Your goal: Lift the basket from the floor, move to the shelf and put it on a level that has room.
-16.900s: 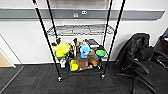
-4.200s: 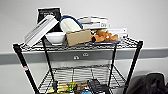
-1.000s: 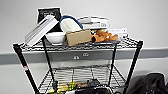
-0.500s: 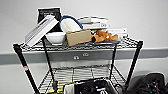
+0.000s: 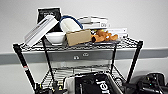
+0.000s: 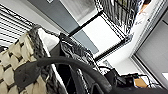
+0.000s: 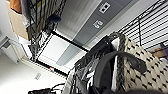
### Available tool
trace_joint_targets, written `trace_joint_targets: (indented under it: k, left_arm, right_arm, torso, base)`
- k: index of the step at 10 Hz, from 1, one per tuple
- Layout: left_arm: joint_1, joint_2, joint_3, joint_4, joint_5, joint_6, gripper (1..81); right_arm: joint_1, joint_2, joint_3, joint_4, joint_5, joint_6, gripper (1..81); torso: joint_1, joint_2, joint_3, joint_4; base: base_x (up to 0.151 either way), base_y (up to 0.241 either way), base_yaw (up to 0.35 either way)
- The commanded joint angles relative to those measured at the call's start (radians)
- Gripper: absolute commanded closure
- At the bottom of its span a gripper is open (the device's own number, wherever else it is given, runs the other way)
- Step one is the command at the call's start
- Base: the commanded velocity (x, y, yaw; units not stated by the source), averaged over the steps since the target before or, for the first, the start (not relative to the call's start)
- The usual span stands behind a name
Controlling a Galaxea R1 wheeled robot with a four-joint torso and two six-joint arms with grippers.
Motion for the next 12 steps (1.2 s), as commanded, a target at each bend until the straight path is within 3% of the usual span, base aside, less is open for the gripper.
trace_joint_targets:
  k: [1, 5, 11, 12]
  left_arm:
    - [-0.200, -0.031, -0.006, 0.036, 0.042, -0.080, 81.1]
    - [-0.296, 0.045, -0.140, 0.036, 0.104, -0.170, 81.1]
    - [-0.436, 0.179, -0.337, 0.036, 0.205, -0.240, 81.1]
    - [-0.447, 0.206, -0.383, 0.036, 0.226, -0.244, 81.1]
  right_arm:
    - [0.179, 0.040, -0.047, 0.069, -0.034, 0.002, 81.1]
    - [0.264, 0.152, -0.190, 0.115, -0.077, 0.002, 81.1]
    - [0.334, 0.333, -0.414, 0.129, -0.086, 0.011, 81.1]
    - [0.354, 0.360, -0.457, 0.130, -0.120, 0.013, 81.1]
  torso:
    - [0.000, 0.000, 0.000, 0.000]
    - [0.000, 0.000, 0.000, 0.000]
    - [0.000, 0.000, 0.000, 0.000]
    - [0.000, 0.000, 0.000, 0.000]
  base:
    - [0.000, 0.000, 0.000]
    - [0.000, 0.000, 0.000]
    - [0.000, 0.000, 0.000]
    - [0.000, 0.000, 0.000]
